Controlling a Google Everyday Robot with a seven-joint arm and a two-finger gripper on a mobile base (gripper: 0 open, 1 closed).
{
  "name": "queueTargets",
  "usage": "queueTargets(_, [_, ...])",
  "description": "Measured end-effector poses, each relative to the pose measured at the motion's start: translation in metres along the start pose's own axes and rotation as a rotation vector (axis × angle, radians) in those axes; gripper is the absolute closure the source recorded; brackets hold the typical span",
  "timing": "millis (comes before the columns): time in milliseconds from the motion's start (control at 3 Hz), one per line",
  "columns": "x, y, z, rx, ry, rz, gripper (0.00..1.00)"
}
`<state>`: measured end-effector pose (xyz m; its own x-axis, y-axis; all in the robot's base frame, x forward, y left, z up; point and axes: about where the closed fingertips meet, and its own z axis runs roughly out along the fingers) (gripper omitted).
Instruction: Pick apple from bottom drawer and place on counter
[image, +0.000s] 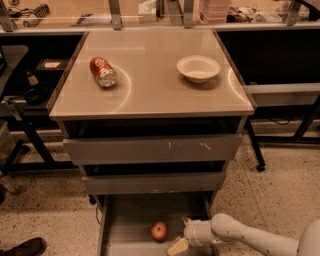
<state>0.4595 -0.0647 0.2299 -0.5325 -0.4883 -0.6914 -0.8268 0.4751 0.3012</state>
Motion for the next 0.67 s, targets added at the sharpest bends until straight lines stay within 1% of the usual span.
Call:
queueTargets(333, [0.0000, 0.0000, 0.0000, 0.000, 0.000, 0.000, 0.00])
queueTargets(667, [0.0011, 0.0011, 0.0057, -0.004, -0.017, -0.006, 0.00])
